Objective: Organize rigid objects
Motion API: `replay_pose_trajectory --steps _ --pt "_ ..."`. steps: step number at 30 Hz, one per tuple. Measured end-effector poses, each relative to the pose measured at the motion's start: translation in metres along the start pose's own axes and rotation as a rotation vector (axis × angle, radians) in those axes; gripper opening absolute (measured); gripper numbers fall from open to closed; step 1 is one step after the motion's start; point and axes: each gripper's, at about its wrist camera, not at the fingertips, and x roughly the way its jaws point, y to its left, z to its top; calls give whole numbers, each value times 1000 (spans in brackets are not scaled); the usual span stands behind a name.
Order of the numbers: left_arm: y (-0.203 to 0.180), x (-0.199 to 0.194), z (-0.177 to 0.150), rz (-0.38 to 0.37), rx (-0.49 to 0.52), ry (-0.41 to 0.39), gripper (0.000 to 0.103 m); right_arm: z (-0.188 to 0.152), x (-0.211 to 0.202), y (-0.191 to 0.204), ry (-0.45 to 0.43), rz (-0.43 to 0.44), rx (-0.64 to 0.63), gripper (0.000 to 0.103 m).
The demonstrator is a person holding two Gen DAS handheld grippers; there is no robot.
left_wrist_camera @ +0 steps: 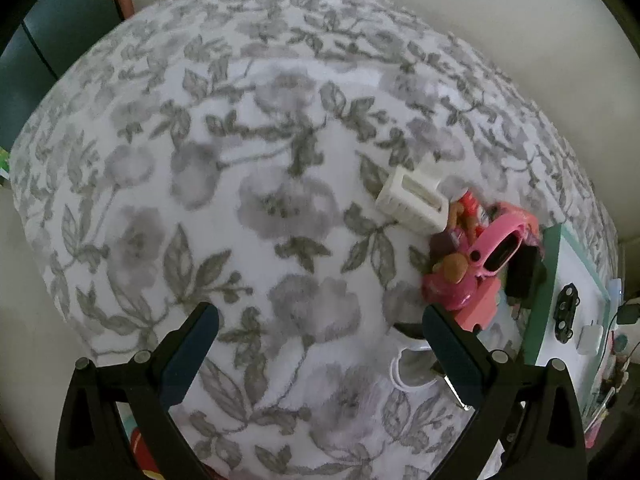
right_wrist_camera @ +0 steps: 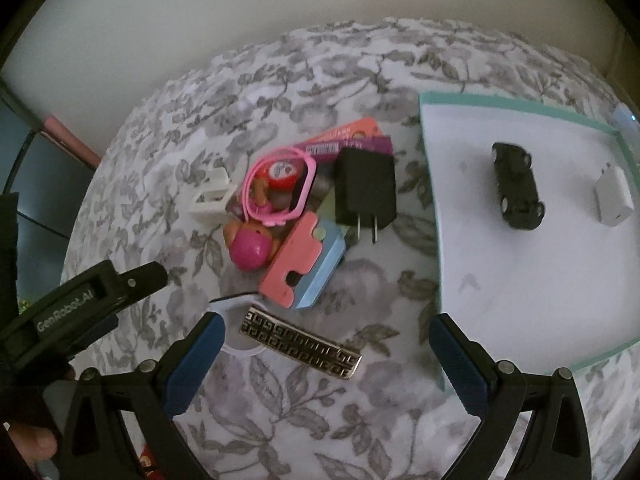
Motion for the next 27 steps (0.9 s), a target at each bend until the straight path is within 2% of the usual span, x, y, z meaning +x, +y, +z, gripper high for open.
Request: replay_pose_trajectory --steps 10,19,27 --pt "7 7 -2 -24 -25 41 102 -4 21 0 62 37 81 103" --pt "5 14 0 -36 -17 63 102 -4 32 -2 86 14 146 103" --pt "3 16 0 -28 -12 66 102 -5 41 -8 107 35 212 103"
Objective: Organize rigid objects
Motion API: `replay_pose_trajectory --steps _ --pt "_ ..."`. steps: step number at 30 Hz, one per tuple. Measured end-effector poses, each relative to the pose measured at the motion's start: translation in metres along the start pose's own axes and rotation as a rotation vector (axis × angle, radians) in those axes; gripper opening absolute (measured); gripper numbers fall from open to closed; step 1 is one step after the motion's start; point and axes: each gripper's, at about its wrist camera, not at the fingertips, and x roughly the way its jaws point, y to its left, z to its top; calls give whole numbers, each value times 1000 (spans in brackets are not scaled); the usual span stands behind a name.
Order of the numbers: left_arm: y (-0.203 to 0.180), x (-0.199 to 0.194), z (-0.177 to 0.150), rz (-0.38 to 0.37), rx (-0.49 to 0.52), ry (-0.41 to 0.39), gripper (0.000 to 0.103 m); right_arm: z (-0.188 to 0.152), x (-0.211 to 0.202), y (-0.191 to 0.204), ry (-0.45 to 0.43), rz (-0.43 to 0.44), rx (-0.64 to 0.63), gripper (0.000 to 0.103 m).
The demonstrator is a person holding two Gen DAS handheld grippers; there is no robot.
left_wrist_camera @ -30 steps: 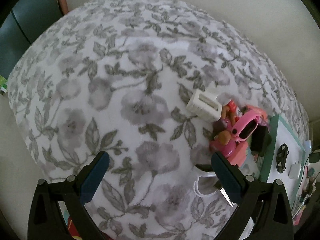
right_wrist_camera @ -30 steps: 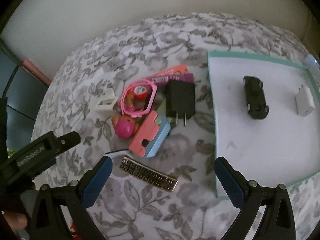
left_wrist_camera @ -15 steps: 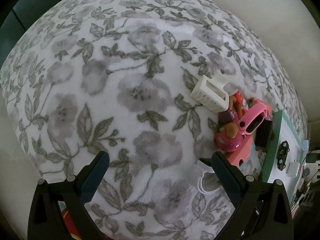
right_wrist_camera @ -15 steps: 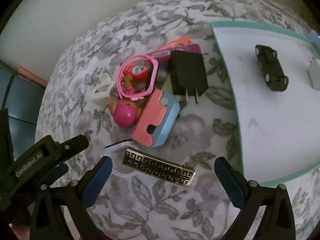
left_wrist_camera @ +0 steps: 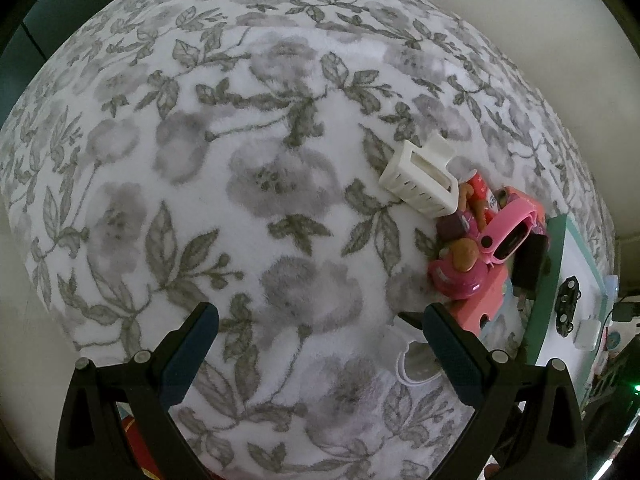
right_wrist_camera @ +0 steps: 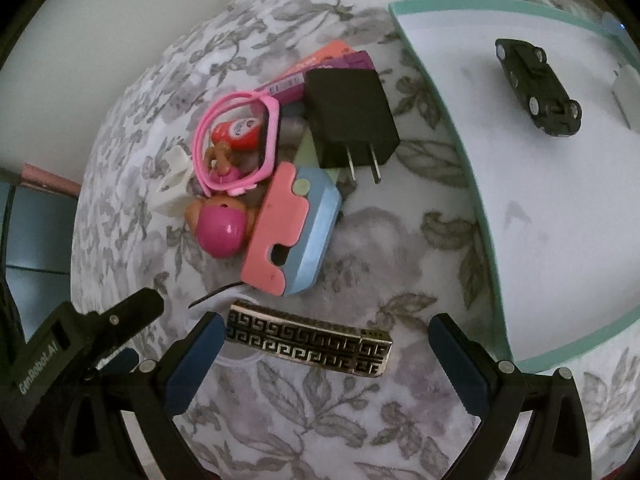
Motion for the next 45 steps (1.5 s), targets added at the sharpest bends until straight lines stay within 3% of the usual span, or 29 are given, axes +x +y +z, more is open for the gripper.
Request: replay_pose_trajectory --steps 4,9,22,23,24,25,32,36,45 --pt "0 0 0 3 2 1 102 -3 -2 2 -15 -13 -6 99" --pt "1 0 0 -3 2 6 102 -4 -6 9 -23 11 -29 83" --pt "-8 4 -1 -46 19 26 102 -1 -13 -3 -1 27 -10 83" --pt "-8 4 -1 -46 19 26 102 -1 -15 -4 -4 28 -5 81" --pt "-8 4 -1 -47 20 26 102 0 -18 -5 -11 35 -4 71" --pt "-8 4 -1 -46 20 25 102 0 -21 -5 -17 37 -4 70" --pt "-14 6 -3 -36 41 21 102 1 -22 -3 -12 33 -26 70" --pt "-14 7 -2 -34 37 19 102 0 -23 0 -29 30 -43 83" --pt "-8 6 -3 -26 27 18 102 -1 -12 0 -26 -13 -37 86"
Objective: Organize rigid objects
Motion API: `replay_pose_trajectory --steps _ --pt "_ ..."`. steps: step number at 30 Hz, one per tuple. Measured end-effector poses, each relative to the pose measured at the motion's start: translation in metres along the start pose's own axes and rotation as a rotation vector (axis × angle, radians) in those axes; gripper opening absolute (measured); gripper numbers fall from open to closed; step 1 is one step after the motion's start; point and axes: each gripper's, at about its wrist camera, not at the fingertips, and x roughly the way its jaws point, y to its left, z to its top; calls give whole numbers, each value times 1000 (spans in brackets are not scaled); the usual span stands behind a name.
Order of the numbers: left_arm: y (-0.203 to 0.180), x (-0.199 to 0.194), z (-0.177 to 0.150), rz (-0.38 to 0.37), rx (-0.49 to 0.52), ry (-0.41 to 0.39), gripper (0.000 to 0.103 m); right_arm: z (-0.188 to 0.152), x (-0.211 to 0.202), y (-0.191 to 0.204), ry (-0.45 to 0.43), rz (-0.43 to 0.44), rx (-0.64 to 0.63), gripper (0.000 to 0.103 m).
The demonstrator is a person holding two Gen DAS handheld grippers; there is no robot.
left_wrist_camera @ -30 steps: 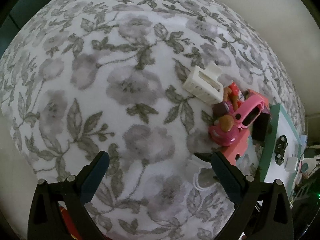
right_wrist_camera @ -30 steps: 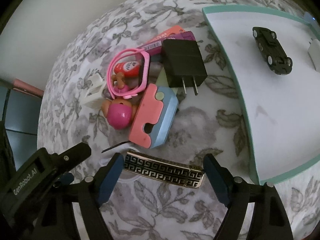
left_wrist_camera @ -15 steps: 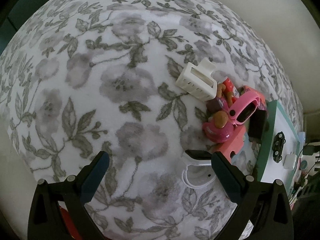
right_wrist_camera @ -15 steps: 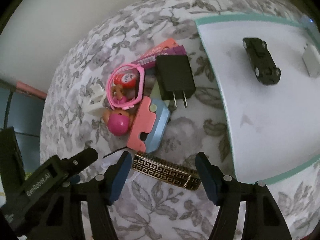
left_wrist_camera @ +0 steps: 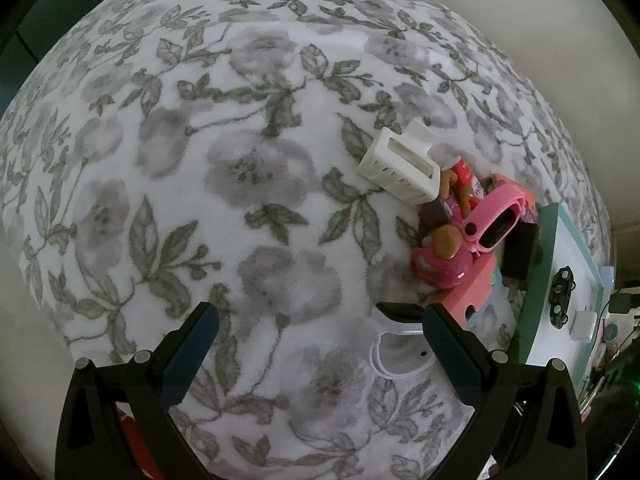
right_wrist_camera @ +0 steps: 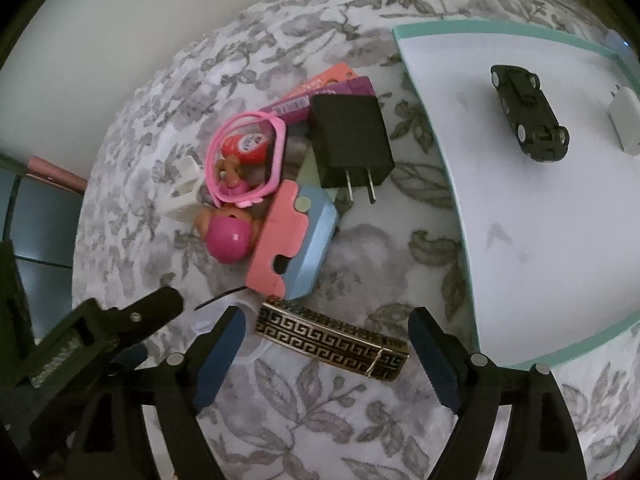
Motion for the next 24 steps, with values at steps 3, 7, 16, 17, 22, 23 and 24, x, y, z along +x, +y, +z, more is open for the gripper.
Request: replay_pose_trajectory --steps 3,7,16,17,22,23,24 --pt "-1 0 -1 4 -1 0 102 0 5 -3 4 -8 15 86" --pt "-2 2 -1 9 1 6 102 -4 8 6 -7 -64 -26 86" --pt "-5 3 -1 18 8 5 102 -7 9 13 -24 -116 -57 84" --pt "-5 3 -1 19 8 5 102 -8 8 13 -25 -119 -56 82" --pt "-6 6 0 12 6 8 102 -7 6 13 -13 -98 -53 72" --pt "-6 6 0 12 6 8 102 -6 7 13 -12 -98 -56 71" --pt "-6 6 -1 11 5 8 102 -6 7 14 -13 -101 -57 70"
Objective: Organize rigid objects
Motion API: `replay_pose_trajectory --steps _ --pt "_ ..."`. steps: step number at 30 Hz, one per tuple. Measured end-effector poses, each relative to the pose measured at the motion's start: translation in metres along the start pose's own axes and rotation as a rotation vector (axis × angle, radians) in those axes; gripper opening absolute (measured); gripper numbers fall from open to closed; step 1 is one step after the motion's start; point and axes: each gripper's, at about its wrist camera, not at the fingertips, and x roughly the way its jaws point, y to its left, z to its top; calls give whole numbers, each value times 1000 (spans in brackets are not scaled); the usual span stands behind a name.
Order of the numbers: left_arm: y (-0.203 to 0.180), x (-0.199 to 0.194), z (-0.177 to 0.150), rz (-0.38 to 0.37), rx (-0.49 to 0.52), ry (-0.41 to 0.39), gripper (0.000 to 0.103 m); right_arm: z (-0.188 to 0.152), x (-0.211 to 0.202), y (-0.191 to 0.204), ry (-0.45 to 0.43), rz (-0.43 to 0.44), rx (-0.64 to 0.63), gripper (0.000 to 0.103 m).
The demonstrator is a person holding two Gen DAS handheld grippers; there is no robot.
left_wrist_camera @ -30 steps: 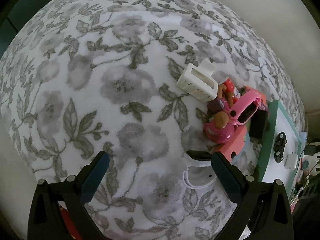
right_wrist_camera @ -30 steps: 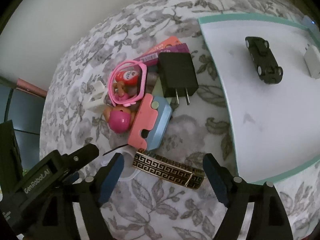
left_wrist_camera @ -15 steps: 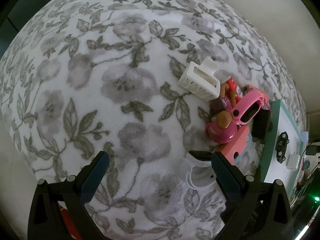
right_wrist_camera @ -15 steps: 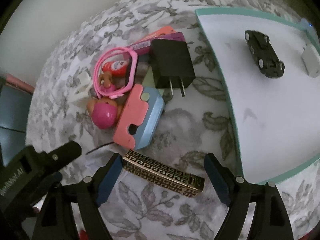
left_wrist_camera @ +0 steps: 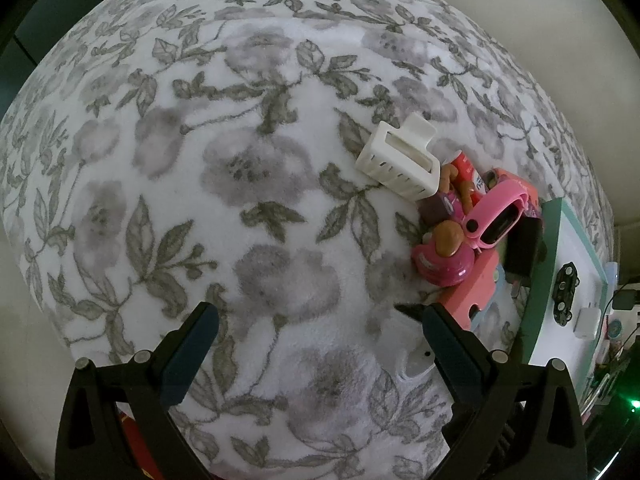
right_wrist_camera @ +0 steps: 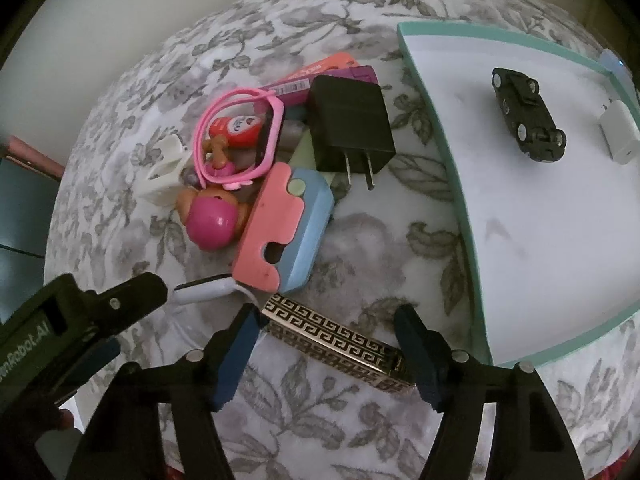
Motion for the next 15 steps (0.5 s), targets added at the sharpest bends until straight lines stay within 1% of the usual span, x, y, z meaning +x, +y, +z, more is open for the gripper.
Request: replay_pose_trajectory --steps 3,6,8,10,11,12,15 --pt "0 0 0 -4 2 2 102 -1 -1 -1 3 -1 -9 66" --pt "-1 1 0 -7 3 2 102 -1 -2 -6 12 9 -10 65" --pt "-2 1 1 -12 6 2 102 0 -3 -9 19 34 -1 66" --pt "-2 0 1 -15 10 1 102 0 -4 -13 27 55 13 70" --pt "-2 0 1 -19 11 1 102 1 -5 -15 29 64 21 76" --pt "-2 -1 1 -22 11 1 102 0 -6 -16 31 73 30 80" --pt "-1 -1 2 -31 7 2 102 -2 -9 -21 45 69 53 80"
